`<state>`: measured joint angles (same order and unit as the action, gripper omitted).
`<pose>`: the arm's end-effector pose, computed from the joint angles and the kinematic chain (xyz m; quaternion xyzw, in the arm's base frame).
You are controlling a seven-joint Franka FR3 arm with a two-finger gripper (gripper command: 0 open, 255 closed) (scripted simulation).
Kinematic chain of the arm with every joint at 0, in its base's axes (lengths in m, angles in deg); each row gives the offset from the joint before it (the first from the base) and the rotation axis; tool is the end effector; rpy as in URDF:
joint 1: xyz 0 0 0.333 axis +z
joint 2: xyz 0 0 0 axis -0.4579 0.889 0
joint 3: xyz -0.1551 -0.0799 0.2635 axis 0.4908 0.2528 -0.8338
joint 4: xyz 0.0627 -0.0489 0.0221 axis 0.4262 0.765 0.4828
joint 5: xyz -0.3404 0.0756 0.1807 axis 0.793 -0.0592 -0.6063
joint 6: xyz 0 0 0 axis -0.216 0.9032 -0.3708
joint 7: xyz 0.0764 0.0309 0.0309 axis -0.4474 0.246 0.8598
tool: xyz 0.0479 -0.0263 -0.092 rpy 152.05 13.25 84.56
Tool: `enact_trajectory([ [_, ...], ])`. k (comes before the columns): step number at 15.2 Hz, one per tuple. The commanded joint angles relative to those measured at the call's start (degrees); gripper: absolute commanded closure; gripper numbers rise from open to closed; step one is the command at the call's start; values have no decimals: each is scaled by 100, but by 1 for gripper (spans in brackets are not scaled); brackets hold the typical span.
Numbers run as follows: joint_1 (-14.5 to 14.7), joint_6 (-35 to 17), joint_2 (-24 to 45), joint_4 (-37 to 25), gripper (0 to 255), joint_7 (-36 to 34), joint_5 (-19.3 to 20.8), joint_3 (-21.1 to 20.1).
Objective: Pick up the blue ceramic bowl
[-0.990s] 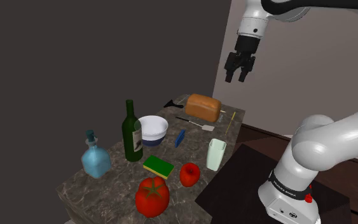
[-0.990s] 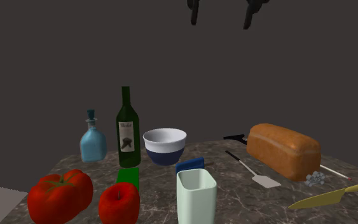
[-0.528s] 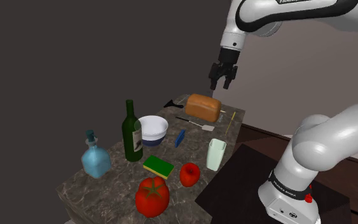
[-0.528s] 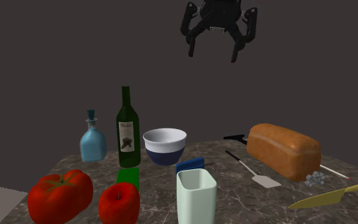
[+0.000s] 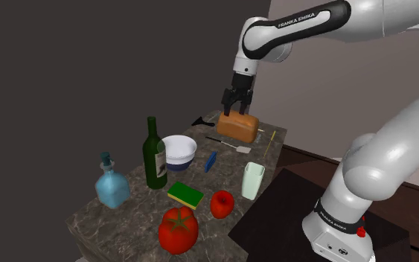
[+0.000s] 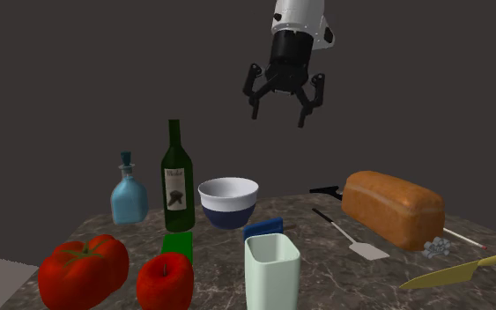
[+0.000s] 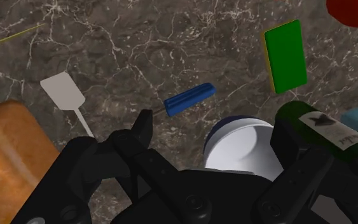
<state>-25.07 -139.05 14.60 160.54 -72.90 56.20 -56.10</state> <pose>0.4470 -0.0128 0.4745 -0.9934 0.0755 0.0120 0.0859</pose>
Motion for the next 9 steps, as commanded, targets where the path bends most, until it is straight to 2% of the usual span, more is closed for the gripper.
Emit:
enact_trajectory([
  [1,27,-287,439,-125,0,129,-80,36],
  [9,129,-1001,2219,-1067,0,520,-485,33],
])
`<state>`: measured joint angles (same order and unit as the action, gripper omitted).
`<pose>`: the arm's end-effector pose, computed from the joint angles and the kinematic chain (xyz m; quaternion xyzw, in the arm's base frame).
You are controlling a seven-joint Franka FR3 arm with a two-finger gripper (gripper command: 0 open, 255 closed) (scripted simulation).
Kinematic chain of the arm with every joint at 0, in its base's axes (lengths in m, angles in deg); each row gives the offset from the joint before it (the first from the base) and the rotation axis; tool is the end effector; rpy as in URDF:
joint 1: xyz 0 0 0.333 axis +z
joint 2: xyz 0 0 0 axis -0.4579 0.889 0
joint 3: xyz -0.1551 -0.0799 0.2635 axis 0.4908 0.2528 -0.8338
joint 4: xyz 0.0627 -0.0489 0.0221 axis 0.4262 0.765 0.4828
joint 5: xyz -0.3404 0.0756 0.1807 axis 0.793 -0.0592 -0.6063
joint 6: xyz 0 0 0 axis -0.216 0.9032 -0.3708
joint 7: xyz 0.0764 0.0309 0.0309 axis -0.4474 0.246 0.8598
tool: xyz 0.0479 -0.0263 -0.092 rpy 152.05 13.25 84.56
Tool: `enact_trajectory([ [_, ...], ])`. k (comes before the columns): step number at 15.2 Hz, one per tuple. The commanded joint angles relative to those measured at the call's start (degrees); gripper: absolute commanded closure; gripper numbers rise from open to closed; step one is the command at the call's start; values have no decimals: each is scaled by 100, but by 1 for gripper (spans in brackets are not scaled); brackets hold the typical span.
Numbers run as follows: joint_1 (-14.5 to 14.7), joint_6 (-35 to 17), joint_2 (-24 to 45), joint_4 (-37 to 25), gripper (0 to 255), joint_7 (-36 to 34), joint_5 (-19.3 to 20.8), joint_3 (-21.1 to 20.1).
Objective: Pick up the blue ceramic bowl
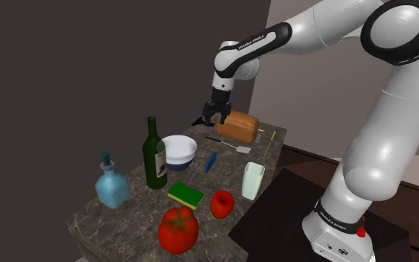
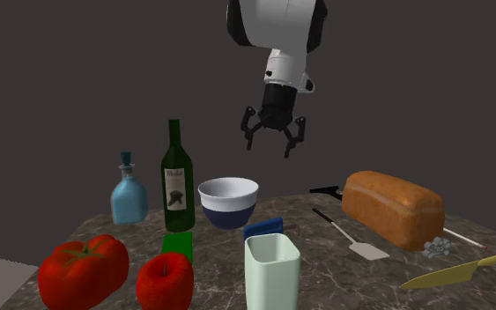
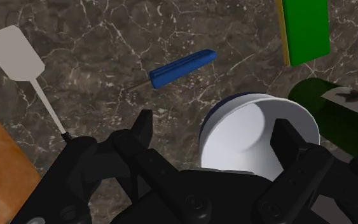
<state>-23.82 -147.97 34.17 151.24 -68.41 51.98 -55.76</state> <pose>0.5357 -0.0062 0.3949 -0.9931 0.0622 0.0194 0.0973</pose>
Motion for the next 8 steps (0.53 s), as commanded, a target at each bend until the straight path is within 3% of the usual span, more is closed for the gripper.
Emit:
enact_trajectory([
  [1,8,-167,487,-288,0,115,-113,-11],
  [8,-19,-382,2075,-1561,0,349,-399,-130],
])
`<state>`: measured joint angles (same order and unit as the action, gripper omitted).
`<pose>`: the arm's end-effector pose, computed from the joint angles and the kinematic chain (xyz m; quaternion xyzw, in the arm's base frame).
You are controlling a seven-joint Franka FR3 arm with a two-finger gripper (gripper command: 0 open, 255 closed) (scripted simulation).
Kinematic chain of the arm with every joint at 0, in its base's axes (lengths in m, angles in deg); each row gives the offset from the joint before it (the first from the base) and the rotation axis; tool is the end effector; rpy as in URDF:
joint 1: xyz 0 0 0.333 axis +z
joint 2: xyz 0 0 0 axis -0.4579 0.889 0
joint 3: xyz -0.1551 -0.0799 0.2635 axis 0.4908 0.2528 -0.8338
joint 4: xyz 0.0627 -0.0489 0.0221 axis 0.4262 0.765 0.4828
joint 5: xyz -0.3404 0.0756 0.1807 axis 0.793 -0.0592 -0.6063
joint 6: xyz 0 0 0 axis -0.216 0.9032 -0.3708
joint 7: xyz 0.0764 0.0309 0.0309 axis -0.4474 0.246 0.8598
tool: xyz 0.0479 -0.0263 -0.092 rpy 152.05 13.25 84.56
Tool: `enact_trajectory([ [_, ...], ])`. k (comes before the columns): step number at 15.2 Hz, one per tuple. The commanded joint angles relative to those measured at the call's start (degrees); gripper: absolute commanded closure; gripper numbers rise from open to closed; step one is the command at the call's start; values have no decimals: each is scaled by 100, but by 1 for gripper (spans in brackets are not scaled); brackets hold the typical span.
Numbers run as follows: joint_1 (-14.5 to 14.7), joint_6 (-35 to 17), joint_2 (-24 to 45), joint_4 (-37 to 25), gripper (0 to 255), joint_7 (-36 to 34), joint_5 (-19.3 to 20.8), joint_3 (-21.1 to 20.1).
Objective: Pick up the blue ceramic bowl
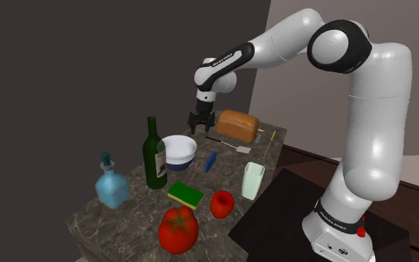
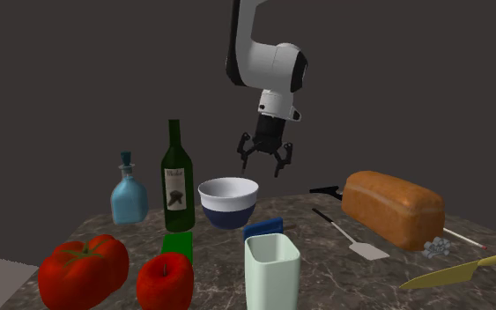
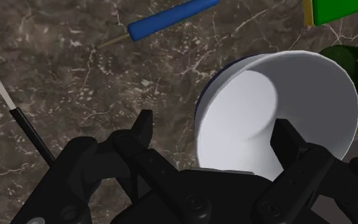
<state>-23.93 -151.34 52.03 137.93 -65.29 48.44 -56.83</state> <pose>0.6137 0.0042 0.3236 -0.9926 0.0500 0.0260 0.1074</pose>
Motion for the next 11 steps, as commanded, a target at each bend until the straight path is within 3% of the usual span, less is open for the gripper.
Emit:
enact_trajectory([
  [1,-16,-49,519,-445,0,58,-74,-44],
  [4,-37,-31,1063,-982,0,88,-123,-96],
  [11,-57,-436,1419,-920,0,219,-215,-143],
])
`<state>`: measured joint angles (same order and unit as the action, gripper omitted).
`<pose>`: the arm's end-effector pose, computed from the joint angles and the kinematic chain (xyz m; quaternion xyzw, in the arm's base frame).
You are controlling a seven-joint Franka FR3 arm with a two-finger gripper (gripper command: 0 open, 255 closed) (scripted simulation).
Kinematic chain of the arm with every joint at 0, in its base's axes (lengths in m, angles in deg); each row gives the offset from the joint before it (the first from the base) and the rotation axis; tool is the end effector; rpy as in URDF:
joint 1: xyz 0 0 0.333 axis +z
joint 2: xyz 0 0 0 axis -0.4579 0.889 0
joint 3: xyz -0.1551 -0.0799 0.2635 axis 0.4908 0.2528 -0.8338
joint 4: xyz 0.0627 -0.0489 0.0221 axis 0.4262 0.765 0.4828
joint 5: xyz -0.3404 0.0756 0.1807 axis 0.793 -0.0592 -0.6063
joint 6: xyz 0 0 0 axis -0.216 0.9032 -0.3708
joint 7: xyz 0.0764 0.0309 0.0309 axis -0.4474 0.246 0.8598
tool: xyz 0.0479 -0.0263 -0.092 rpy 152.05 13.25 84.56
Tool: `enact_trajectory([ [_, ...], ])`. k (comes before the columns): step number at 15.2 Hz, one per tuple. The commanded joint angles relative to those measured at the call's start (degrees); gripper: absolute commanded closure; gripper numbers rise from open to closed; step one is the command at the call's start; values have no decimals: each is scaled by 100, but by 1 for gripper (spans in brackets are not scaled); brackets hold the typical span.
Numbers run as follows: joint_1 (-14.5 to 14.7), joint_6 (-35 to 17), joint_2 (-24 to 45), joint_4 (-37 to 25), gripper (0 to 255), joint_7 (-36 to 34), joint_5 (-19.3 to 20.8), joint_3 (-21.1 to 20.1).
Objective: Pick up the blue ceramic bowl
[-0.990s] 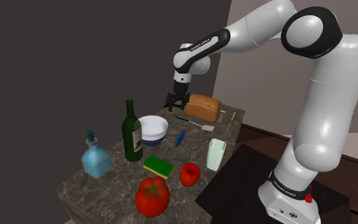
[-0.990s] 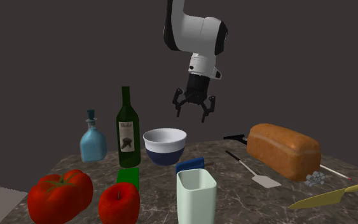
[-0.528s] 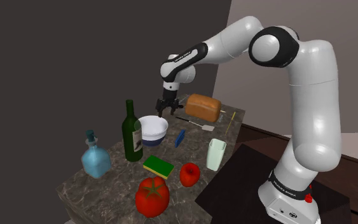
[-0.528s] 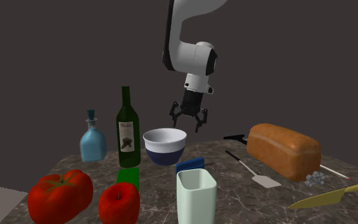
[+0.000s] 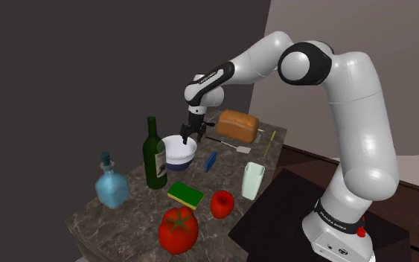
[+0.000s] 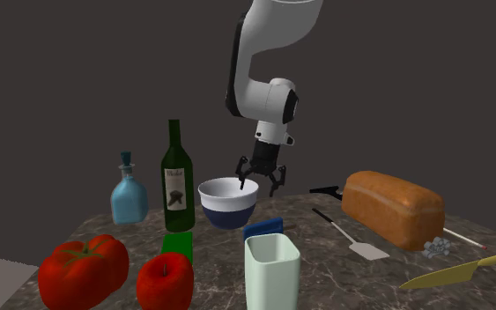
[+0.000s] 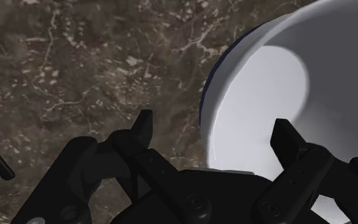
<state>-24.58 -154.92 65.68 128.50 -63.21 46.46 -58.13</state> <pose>0.6583 0.0102 0.2471 -0.9922 0.0434 0.0297 0.1132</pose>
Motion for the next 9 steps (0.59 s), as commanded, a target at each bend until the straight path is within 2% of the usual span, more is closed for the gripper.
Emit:
enact_trajectory([
  [1,8,-79,53,24,0,10,-17,-12],
  [2,8,-79,53,23,0,10,-17,-12],
  [3,7,-80,56,21,255,12,-17,-12],
  [9,6,-87,54,31,255,16,-19,-13],
])
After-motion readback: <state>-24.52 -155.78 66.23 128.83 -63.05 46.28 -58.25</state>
